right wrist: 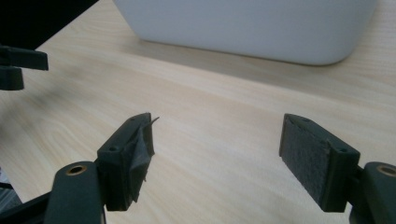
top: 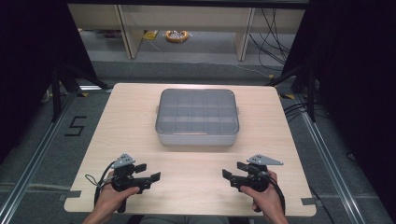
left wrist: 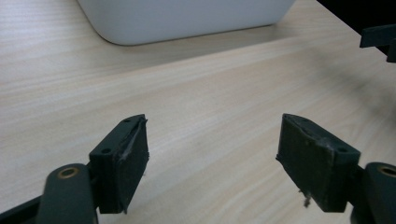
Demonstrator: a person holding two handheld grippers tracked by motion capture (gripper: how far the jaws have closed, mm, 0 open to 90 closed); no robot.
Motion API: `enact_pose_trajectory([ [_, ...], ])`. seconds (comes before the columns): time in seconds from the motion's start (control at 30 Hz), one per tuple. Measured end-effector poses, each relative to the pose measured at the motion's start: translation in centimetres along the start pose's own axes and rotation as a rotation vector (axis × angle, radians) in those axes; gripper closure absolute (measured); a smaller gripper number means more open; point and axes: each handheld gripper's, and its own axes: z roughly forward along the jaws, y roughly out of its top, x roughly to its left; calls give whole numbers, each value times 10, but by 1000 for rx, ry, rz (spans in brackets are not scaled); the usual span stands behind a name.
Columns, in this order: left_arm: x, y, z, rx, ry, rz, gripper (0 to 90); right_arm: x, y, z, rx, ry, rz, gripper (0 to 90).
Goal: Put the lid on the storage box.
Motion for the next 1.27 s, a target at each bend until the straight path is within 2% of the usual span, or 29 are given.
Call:
enact_pose_trajectory([
  [0.03, 0, -1, -1, 2, -4, 4, 223, 1, -3, -2, 12, -12, -21, 268],
  [0.1, -2, -4, -3, 6, 3, 9, 217, 2, -7, -2, 24, -17, -27, 264],
  [0.17, -4, -7, -5, 8, -8, -2, 215, 3, -12, -5, 38, -18, -24, 261],
  [0.2, -5, -9, -7, 15, -12, 3, 214, 6, -15, -5, 41, 1, -3, 259],
  [0.23, -6, -10, -7, 13, -15, 0, 212, 5, -17, -7, 47, -13, -30, 257],
  [0.33, -10, -16, -10, 17, -17, 7, 211, 11, -25, -8, 61, 3, 10, 255],
  [0.37, -11, -17, -12, 33, -22, 14, 210, 11, -26, -10, 66, -11, -21, 255],
  [0.4, -13, -19, -12, 36, -25, 14, 210, 16, -29, -11, 84, -7, 20, 253],
  [0.43, -15, -20, -13, 33, -23, 15, 208, 13, -30, -12, 79, -24, -43, 247],
  [0.47, -16, -21, -14, 36, -29, 25, 207, 14, -33, -13, 94, -13, -37, 238],
  [0.5, -17, -21, -15, 36, -24, 30, 208, 14, -34, -14, 101, -28, -47, 235],
  [0.53, -18, -22, -16, 43, -23, 45, 208, 15, -36, -15, 108, -21, -38, 234],
  [0.57, -19, -23, -16, 35, -25, 40, 208, 16, -39, -15, 100, -22, -33, 230],
  [0.6, -20, -24, -16, 38, -28, 40, 208, 17, -40, -17, 121, -30, -32, 226],
  [0.63, -21, -25, -17, 44, -29, 34, 208, 17, -41, -17, 117, -35, -48, 226],
  [0.67, -21, -26, -17, 49, -32, 47, 208, 17, -43, -18, 118, -37, -53, 228],
  [0.73, -22, -28, -16, 66, -34, 39, 204, 19, -46, -18, 136, -37, -46, 228],
  [0.8, -23, -29, -15, 69, -29, 42, 205, 19, -48, -19, 142, -63, -66, 228],
  [0.83, -24, -29, -14, 69, -31, 44, 207, 20, -49, -19, 145, -46, -50, 230],
  [0.9, -24, -29, -14, 79, -34, 49, 208, 21, -51, -21, 144, -69, -74, 251],
  [0.93, -24, -29, -14, 79, -33, 53, 208, 21, -52, -21, 139, -59, -84, 261],
  [0.97, -23, -29, -14, 79, -34, 52, 207, 21, -53, -22, 146, -76, -107, 260],
  [1.0, -24, -30, -13, 74, -32, 43, 207, 22, -54, -23, 147, -77, -101, 260],
  [1.03, -23, -29, -13, 82, -28, 50, 207, 20, -55, -23, 142, -75, -120, 258],
  [1.17, -24, -29, -12, 84, -30, 47, 207, 21, -54, -26, 146, -65, -102, 251],
  [1.27, -24, -30, -11, 83, -33, 42, 207, 22, -54, -26, 155, -75, -88, 249],
])
